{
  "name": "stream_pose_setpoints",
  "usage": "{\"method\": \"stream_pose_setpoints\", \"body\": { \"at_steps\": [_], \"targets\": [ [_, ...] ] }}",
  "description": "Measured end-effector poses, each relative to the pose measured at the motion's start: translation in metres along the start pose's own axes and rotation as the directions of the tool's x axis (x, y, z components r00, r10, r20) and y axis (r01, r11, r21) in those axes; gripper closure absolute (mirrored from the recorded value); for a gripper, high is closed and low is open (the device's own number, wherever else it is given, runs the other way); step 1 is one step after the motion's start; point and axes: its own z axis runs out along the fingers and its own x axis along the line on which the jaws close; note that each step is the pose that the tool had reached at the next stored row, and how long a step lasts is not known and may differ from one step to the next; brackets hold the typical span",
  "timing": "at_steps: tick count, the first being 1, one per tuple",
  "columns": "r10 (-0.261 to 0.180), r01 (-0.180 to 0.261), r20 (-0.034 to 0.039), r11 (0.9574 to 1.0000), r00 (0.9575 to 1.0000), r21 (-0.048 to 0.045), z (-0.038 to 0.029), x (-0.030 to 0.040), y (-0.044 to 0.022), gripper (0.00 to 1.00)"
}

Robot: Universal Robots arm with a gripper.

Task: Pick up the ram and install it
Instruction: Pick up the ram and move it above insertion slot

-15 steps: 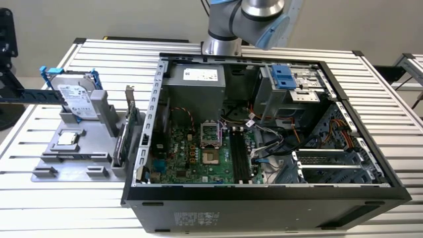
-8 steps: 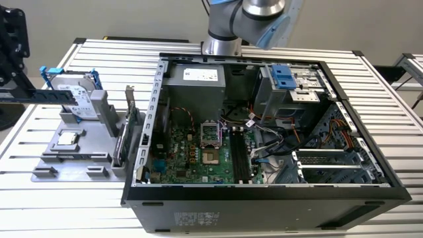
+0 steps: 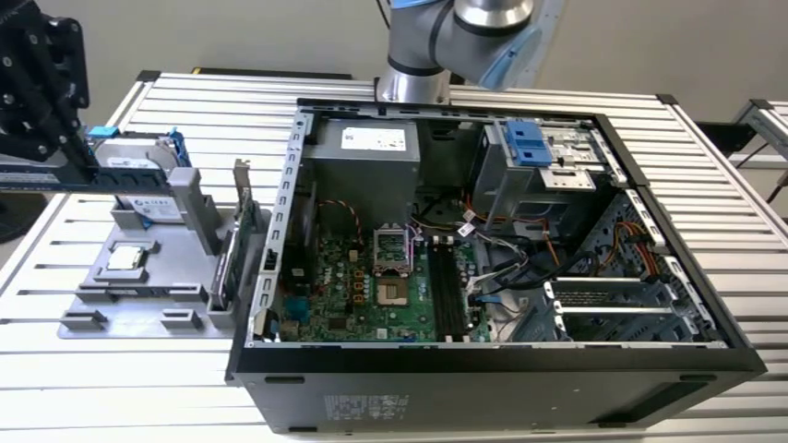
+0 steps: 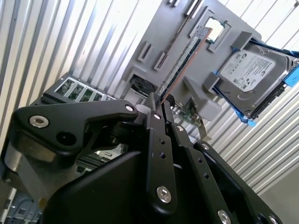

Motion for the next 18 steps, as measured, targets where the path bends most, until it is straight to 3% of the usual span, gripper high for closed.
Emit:
{"method": "stream_pose_setpoints", "body": {
  "at_steps": [18],
  "targets": [
    [0.0, 0.0, 0.0, 1.0, 1.0, 0.0, -0.0005, 0.0012, 0.0629, 1.0]
  ]
}}
